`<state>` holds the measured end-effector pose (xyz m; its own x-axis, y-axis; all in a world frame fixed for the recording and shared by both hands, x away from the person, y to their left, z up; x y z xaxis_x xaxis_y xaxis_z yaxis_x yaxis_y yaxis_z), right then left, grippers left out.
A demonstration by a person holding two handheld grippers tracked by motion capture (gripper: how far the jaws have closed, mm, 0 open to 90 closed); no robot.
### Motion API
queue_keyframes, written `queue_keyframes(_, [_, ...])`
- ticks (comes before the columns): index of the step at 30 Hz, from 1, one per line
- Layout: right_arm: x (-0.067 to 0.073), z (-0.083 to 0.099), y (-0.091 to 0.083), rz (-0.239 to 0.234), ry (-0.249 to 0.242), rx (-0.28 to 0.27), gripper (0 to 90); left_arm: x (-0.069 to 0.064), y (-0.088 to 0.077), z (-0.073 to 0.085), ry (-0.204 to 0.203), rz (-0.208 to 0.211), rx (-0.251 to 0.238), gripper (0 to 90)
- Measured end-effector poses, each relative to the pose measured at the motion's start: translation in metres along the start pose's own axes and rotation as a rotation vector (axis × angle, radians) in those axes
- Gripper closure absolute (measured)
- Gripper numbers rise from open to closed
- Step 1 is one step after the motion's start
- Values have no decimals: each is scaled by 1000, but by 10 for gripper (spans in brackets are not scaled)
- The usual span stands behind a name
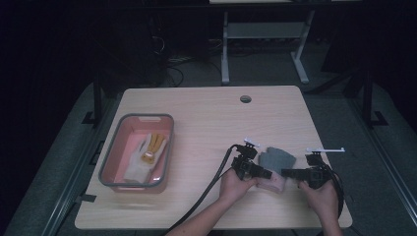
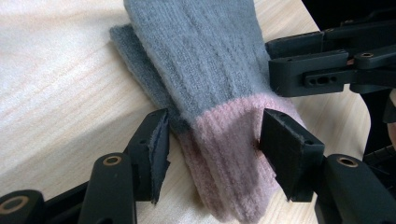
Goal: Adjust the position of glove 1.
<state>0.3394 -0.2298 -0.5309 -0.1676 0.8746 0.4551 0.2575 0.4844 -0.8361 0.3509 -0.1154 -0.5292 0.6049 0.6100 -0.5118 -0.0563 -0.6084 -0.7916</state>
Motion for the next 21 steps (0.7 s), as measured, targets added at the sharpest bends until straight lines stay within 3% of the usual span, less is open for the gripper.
queue_keyframes(8, [-3, 2, 3, -57, 75, 4, 518, 1, 1, 1, -20, 18, 6, 435])
queue_keyframes(21, [1, 1, 9, -106, 114, -7, 621, -1, 3, 0, -39, 67, 7, 530])
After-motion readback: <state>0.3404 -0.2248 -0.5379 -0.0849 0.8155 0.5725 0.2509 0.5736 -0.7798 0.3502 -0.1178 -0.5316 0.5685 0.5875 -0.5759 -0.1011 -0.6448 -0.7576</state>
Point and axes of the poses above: each handheld gripper's, and its own axes: y roughly forward along the jaws, z roughly out of its underside, x roughly to its left, the point moved 10 cm from there along y, roughly forward along the jaws, and after that the axes turned 11 degrees about x, right-handed, at the moved point
